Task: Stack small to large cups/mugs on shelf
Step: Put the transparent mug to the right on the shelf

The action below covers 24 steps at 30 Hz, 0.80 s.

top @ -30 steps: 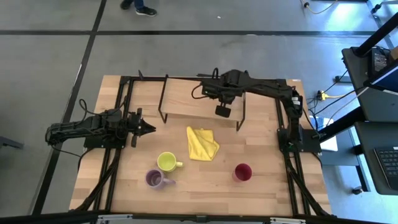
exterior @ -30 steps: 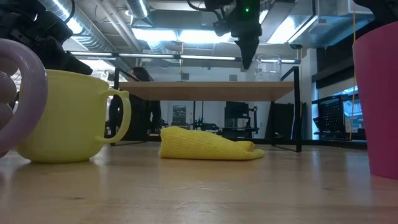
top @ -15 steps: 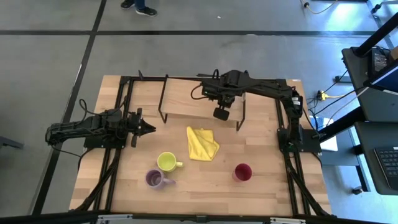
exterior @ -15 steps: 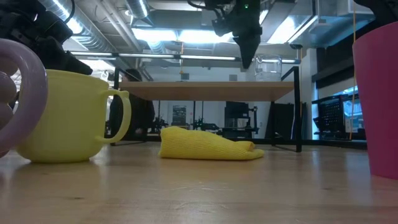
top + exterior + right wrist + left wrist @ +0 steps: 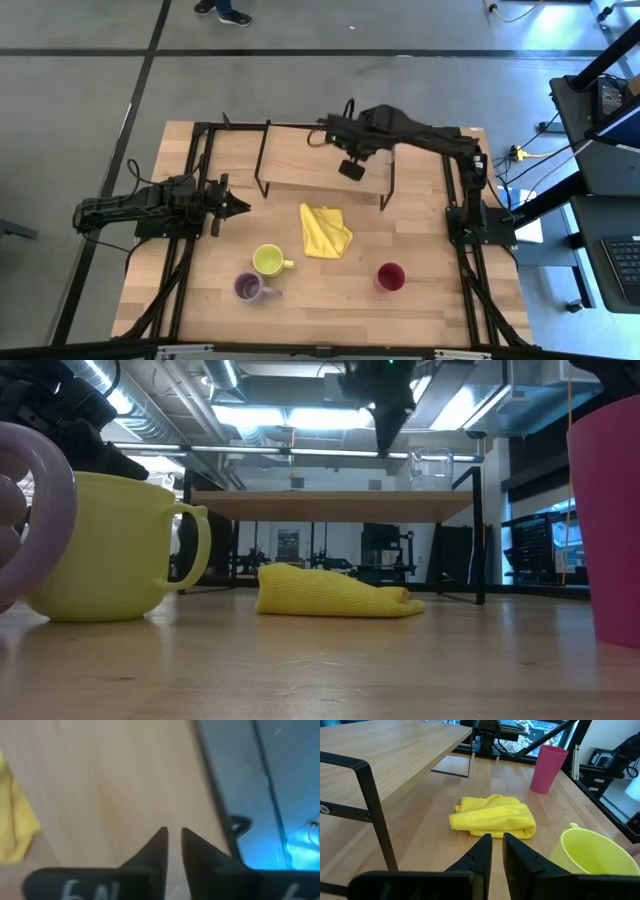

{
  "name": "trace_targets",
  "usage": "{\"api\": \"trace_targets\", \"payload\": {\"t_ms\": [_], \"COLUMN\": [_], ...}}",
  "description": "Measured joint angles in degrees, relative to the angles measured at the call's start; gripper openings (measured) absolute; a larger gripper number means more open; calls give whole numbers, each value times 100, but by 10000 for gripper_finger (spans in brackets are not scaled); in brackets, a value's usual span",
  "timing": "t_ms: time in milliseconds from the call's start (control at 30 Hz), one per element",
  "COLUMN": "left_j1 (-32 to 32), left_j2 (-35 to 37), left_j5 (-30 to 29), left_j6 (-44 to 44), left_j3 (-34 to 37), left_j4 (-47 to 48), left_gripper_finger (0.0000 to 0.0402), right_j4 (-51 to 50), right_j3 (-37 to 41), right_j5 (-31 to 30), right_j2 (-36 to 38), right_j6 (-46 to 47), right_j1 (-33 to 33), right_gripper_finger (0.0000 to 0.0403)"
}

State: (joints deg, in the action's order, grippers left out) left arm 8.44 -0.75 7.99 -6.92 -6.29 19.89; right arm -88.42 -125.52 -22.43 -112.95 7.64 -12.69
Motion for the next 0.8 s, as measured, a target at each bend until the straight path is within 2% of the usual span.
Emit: {"api": "trace_targets", "payload": {"t_ms": [100,167,300,467,700,800], "left_j1": [1,-1,1,-1,0,0], "left_j2": [1,0,2,0,0,1], "left_j5": [-1,0,0,0,0,0], "left_j6": [0,0,0,0,0,0], "left_j3": [0,1,0,-1,1,0], "left_j4": [-1,-1,-1,-1,0,0], "left_gripper_finger": [39,39,39,39,39,39], "right_j4": [-153,-140,-175,-138,-172,-170], "right_j3": [-615,-915,-808,-132,1292,1823], "right_j5": [-159,-38,1409,1810,1979,2194], "right_j2": [3,39,352,664,1313,1779], "right_j6": [90,394,1357,1676,553,540], "right_j1": [-103,-282,-1041,-1694,-1900,-1903], "right_gripper_finger": [106,138,187,208,210,210]}}
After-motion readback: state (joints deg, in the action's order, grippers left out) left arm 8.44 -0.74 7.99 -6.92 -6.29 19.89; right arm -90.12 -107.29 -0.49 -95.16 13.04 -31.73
